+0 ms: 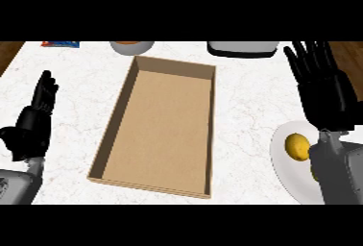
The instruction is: Pick the pear from the plate and place it in the cardboard box
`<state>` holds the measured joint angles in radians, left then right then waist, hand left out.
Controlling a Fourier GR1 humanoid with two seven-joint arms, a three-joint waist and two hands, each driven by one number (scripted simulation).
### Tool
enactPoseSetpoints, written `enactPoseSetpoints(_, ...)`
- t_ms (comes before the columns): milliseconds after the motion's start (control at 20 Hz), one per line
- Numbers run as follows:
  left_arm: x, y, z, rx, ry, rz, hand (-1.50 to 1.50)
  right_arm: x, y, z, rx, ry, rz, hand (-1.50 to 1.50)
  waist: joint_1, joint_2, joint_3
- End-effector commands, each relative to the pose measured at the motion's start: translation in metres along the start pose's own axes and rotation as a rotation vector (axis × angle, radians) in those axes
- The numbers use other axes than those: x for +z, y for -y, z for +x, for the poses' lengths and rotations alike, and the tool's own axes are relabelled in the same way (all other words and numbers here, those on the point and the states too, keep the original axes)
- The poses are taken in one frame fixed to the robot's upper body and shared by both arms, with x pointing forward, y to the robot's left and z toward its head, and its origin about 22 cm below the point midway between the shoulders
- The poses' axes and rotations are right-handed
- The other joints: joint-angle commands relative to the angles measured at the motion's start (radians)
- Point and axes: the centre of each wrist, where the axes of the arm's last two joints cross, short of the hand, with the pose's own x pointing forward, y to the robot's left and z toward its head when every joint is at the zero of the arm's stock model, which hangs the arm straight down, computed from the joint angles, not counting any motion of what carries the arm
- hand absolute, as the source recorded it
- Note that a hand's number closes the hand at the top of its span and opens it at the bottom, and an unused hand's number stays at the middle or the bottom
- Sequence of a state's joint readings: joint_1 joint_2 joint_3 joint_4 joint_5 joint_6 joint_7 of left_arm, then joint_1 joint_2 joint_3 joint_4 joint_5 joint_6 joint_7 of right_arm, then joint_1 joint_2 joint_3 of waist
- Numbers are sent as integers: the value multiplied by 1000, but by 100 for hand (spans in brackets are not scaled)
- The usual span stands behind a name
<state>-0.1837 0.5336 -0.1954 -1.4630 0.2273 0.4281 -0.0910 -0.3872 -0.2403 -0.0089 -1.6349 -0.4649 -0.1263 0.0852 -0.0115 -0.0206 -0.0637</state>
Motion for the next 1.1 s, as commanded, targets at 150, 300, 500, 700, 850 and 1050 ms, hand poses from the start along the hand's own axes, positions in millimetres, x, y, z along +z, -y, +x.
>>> enactPoseSetpoints(150,6,-47,-27,-166,-144,74,0,66,104,-23,-5,-212,-136,-150,-24,26,69)
enactPoseSetpoints(300,22,-47,-44,-203,-205,47,0,50,110,22,556,-246,135,-150,-3,41,36)
enactPoseSetpoints(500,37,-58,-65,-262,-288,57,0,164,187,-38,451,-445,-8,-150,-37,36,72)
enactPoseSetpoints(700,32,-60,-58,-259,-312,28,0,210,226,-44,202,-211,-98,-150,-16,24,71)
enactPoseSetpoints(850,20,-53,-48,-252,-295,6,0,229,259,-37,238,-159,-57,-150,6,25,71)
enactPoseSetpoints(1050,15,-47,-48,-257,-277,-13,0,204,281,-17,517,-245,44,-150,30,28,69)
